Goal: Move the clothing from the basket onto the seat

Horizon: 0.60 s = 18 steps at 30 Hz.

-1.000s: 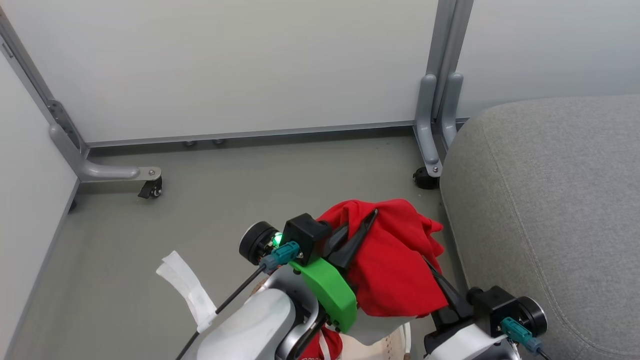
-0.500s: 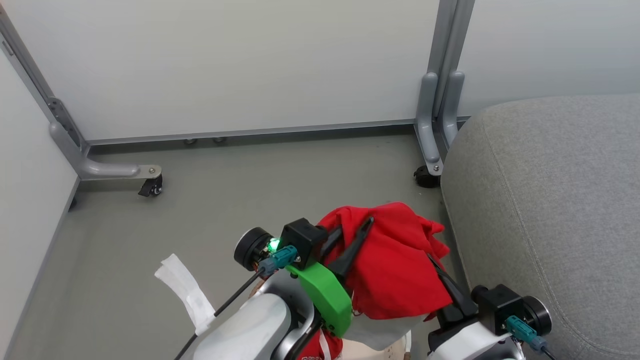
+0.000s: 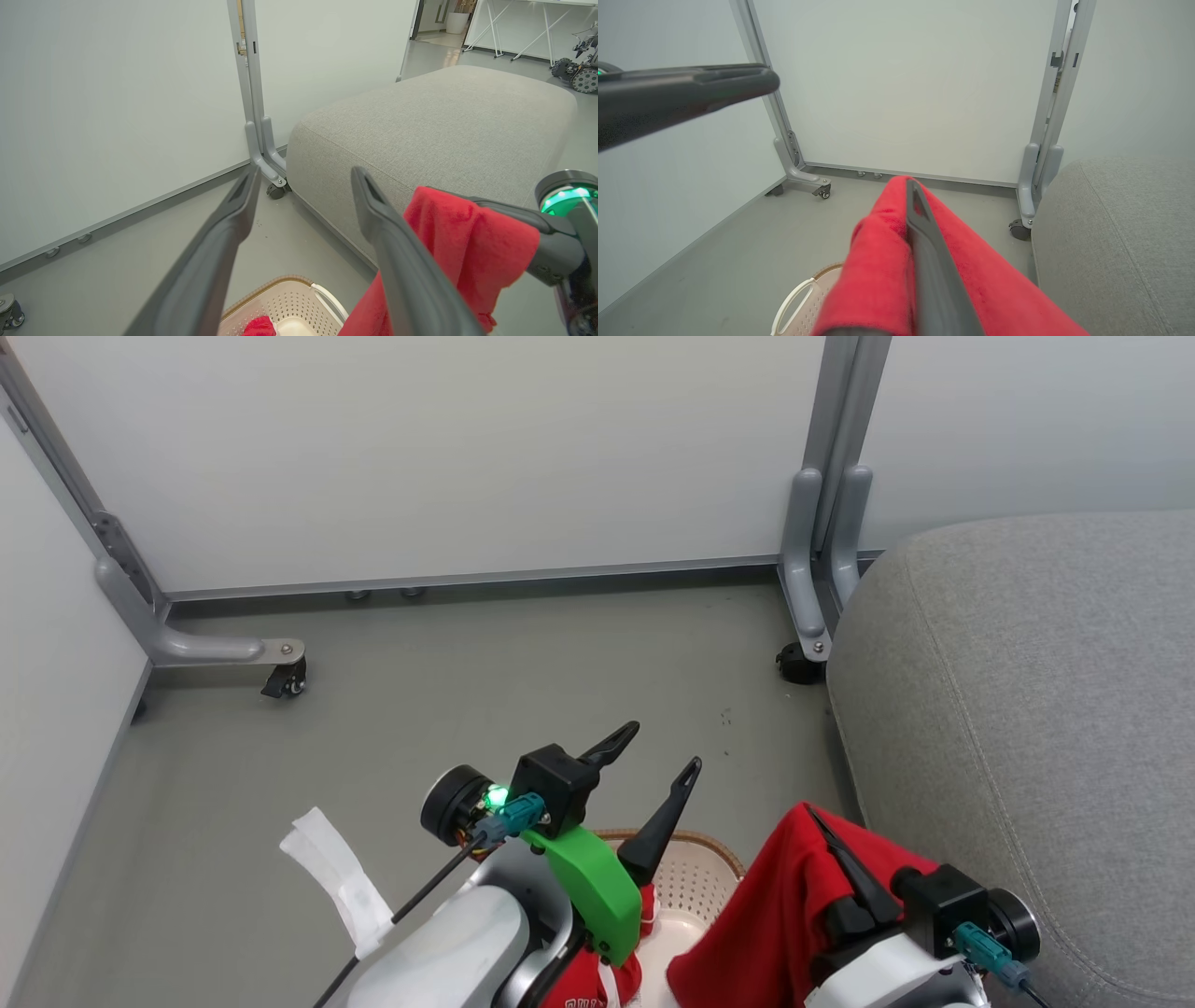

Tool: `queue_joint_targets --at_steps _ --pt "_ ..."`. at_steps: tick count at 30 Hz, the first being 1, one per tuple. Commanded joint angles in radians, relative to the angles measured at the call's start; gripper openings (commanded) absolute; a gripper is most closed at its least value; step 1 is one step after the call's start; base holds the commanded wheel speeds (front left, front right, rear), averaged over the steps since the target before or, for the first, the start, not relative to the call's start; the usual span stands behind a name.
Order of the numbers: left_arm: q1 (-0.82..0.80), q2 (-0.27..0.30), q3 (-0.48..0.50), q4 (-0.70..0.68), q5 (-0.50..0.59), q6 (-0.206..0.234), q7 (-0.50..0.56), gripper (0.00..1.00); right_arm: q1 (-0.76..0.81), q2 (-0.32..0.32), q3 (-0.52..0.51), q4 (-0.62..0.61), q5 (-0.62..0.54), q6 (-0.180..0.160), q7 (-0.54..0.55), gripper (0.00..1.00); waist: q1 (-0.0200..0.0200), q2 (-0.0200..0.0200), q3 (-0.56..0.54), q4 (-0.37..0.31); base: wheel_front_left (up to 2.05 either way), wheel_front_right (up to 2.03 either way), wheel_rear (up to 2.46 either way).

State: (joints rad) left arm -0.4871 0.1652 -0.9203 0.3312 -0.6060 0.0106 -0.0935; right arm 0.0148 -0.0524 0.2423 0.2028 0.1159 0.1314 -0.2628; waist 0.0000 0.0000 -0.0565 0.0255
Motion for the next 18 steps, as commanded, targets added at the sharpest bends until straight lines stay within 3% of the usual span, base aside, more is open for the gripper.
queue_joint_targets --at_steps 1,18 --pt "-0.002 0.005 0.001 0.002 -0.004 0.007 -0.001 1.0 -0.004 -0.005 -0.002 -0.001 -0.001 -0.001 -0.003 0.0 0.0 0.0 0.001 0.001 0.0 0.0 0.0" --pt "0.01 0.03 -0.002 -0.002 0.012 0.034 -0.025 1.0 -0.025 -0.004 -0.013 -0.026 0.001 -0.001 -0.003 0.0 0.0 0.0 0.016 -0.051 0.0 0.0 0.0"
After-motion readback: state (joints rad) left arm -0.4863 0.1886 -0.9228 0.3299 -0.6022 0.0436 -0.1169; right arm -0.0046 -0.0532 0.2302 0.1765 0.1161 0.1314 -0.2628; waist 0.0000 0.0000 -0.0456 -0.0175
